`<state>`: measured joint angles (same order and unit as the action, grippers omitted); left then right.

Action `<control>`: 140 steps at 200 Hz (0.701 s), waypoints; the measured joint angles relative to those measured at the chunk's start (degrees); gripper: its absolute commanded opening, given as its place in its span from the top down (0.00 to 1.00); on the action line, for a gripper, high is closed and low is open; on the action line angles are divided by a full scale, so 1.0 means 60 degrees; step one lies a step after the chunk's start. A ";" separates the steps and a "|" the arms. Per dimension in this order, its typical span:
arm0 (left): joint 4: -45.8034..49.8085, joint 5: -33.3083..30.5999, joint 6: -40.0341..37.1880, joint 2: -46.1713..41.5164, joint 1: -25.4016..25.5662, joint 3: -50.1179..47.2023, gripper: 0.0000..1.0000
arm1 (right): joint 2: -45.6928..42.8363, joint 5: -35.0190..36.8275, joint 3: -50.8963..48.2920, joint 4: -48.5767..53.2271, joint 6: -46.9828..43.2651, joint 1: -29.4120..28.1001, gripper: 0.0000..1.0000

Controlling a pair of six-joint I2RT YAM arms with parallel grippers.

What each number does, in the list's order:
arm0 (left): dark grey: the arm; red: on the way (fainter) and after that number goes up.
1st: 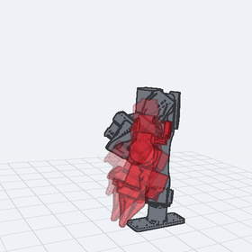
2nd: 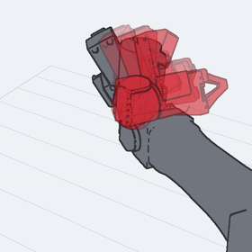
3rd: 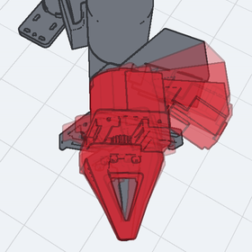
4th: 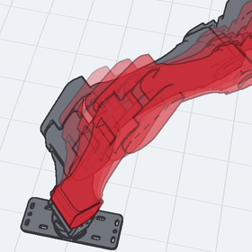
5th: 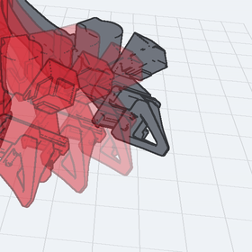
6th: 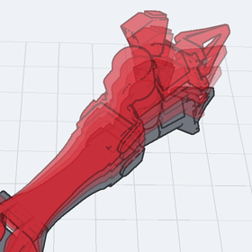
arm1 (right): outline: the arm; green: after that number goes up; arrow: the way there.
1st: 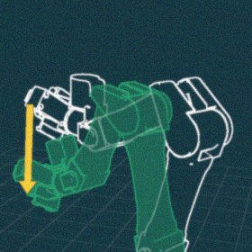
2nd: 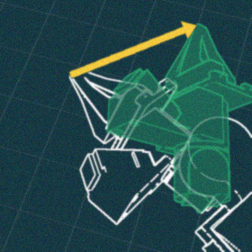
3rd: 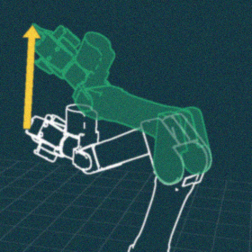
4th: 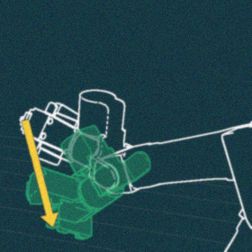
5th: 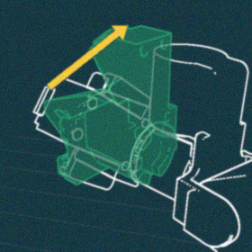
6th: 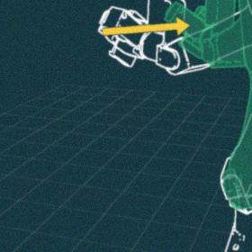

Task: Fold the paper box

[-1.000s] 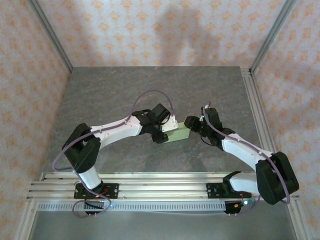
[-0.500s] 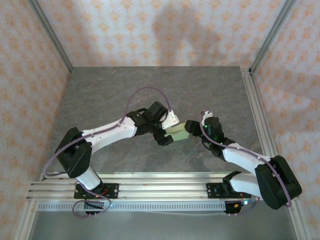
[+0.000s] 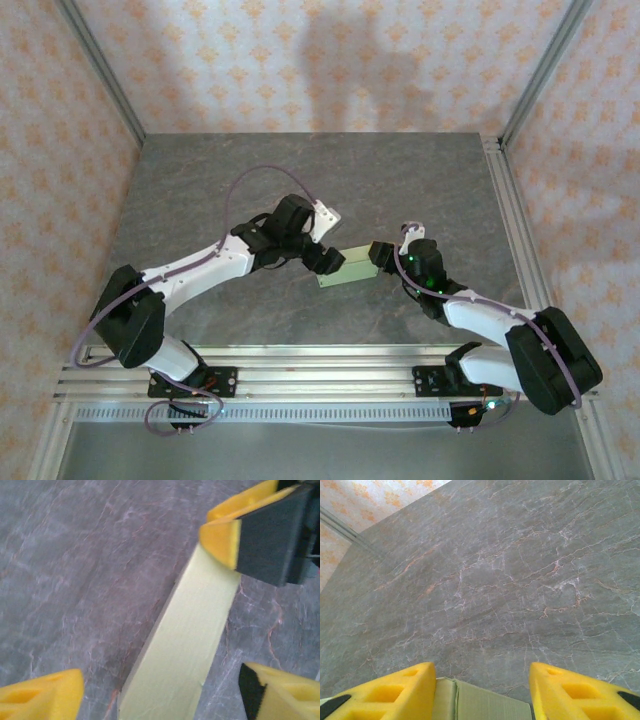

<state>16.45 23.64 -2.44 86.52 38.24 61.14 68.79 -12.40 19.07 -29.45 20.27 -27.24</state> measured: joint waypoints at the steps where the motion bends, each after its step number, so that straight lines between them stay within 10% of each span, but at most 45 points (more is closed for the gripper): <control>1: 0.0000 0.0004 0.0025 0.0004 -0.0007 -0.0007 0.28 | 0.0004 0.0000 0.0000 -0.0004 0.0000 0.0000 0.49; 81: -0.0466 0.0244 0.0346 0.0419 -0.0189 -0.0699 0.55 | 0.0076 -0.0004 0.0018 -0.0066 0.0004 -0.0022 0.48; 140: -0.1060 0.0350 0.0335 0.0463 -0.0211 -0.0907 0.62 | -0.0601 -0.0430 0.0073 0.0834 0.0193 -0.0011 0.28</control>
<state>10.09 25.74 -0.43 89.30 36.97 55.70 65.19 -14.98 19.51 -24.45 21.43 -27.31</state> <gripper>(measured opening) 0.385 0.690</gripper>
